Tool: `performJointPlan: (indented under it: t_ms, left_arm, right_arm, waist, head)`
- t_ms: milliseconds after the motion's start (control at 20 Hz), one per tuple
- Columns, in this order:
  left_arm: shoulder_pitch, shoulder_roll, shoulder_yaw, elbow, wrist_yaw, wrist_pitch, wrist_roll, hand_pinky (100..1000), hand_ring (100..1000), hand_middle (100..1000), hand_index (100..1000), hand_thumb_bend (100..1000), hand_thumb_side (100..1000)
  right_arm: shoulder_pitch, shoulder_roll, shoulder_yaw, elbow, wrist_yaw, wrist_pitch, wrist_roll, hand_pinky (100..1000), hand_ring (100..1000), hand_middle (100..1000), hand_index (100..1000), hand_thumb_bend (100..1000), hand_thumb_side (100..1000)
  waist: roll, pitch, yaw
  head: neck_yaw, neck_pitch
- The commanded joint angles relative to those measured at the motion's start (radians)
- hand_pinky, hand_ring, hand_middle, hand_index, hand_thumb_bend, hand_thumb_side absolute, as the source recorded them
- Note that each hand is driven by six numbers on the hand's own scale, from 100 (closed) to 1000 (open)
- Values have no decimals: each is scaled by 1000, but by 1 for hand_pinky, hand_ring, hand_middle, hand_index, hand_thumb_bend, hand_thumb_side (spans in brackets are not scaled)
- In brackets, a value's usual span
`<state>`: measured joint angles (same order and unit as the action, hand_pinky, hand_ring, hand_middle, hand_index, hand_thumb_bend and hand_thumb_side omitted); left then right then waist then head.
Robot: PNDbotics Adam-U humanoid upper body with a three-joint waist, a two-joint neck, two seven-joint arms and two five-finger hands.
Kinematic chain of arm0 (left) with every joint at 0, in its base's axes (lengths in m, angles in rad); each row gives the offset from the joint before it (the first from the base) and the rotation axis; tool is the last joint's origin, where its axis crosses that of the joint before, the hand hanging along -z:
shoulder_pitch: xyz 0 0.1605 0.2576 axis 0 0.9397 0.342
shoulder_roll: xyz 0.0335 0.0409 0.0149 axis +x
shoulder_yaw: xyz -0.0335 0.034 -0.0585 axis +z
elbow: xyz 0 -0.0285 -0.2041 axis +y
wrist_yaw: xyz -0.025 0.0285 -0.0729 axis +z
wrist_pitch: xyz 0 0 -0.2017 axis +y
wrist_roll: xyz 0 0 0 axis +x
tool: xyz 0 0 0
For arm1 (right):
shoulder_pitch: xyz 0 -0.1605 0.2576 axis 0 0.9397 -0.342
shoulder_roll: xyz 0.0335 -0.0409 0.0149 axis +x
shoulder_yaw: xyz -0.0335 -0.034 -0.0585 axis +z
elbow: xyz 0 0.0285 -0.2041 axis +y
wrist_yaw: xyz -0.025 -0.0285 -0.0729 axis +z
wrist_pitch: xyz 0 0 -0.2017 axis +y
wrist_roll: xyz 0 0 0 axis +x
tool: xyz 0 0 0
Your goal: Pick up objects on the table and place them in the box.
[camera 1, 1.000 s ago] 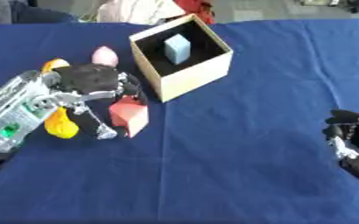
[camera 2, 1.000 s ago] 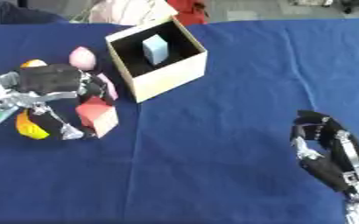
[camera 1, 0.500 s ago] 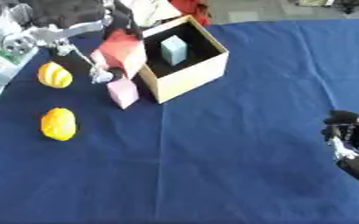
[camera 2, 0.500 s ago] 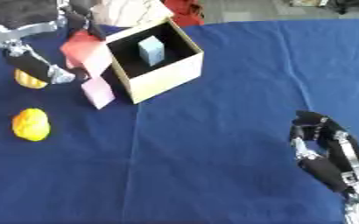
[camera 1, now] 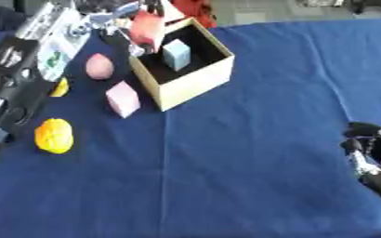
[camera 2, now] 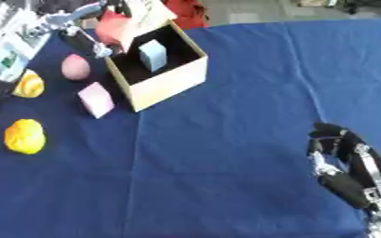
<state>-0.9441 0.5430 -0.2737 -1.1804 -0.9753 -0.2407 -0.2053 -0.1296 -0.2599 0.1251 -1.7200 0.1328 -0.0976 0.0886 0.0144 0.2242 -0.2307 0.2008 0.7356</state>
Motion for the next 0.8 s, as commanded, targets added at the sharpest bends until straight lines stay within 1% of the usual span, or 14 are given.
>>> performJointPlan:
  t_ms: [50, 150, 300, 350, 400, 450, 500, 650, 700, 750, 800]
  left_arm:
    - [-35, -19, 18, 57, -31, -16, 64, 726, 534, 498, 757, 332, 100]
    - [-37, -27, 15, 70, -37, -27, 72, 747, 576, 553, 799, 336, 103]
    - [-31, -28, 13, 79, -37, -29, 50, 785, 666, 670, 864, 367, 105]
    - [-29, -27, 13, 79, -37, -28, 41, 793, 692, 701, 883, 376, 149]
    - [-27, -24, 13, 79, -37, -26, 29, 803, 719, 737, 904, 390, 228]
    - [-25, -21, 13, 77, -38, -24, 17, 815, 747, 772, 920, 396, 268]
    - [-23, -17, 14, 74, -37, -22, 7, 823, 761, 794, 933, 406, 349]
    - [-17, -7, 21, 57, -17, -15, -4, 839, 788, 834, 951, 415, 497]
    - [-15, -2, 23, 50, -8, -12, -5, 846, 800, 848, 955, 422, 539]
    - [-13, 2, 23, 43, 1, -9, -7, 849, 803, 852, 956, 425, 557]
    - [-11, 8, 24, 33, 11, -8, -9, 850, 802, 850, 955, 422, 555]
  right_arm:
    - [-11, -15, 2, -9, -11, -3, 8, 684, 657, 674, 804, 100, 380]
    - [-12, -14, 2, -9, -12, -3, 9, 684, 657, 674, 804, 100, 381]
    - [-12, -13, 2, -10, -11, -4, 9, 684, 657, 674, 804, 100, 380]
    - [-12, -12, 2, -10, -10, -4, 9, 684, 657, 674, 804, 100, 379]
    - [-12, -12, 1, -10, -10, -4, 8, 684, 657, 674, 804, 100, 379]
    - [-11, -12, 1, -10, -9, -4, 8, 684, 657, 674, 804, 100, 378]
    - [-11, -12, 0, -9, -8, -3, 7, 684, 657, 674, 804, 100, 379]
    - [-11, -12, -2, -8, -7, -3, 6, 683, 657, 674, 804, 100, 380]
    - [-11, -12, -2, -8, -6, -4, 5, 683, 657, 674, 804, 100, 379]
    - [-11, -11, -2, -9, -6, -4, 5, 683, 657, 674, 804, 100, 379]
    - [-11, -11, -2, -9, -5, -4, 5, 684, 657, 674, 804, 100, 378]
  waist:
    - [-16, -24, -7]
    - [-15, -24, -10]
    - [-14, -24, -11]
    - [-13, -25, -11]
    - [-13, -25, -10]
    - [-12, -26, -10]
    - [-12, -26, -9]
    - [-12, -26, -6]
    - [-11, -26, -5]
    - [-11, -27, -4]
    - [-11, -27, -3]
  head:
    - [14, -13]
    - [14, -13]
    - [11, -14]
    - [10, -14]
    - [9, -15]
    - [7, -15]
    - [6, -15]
    - [2, -16]
    - [1, -16]
    - [0, -17]
    - [-1, -17]
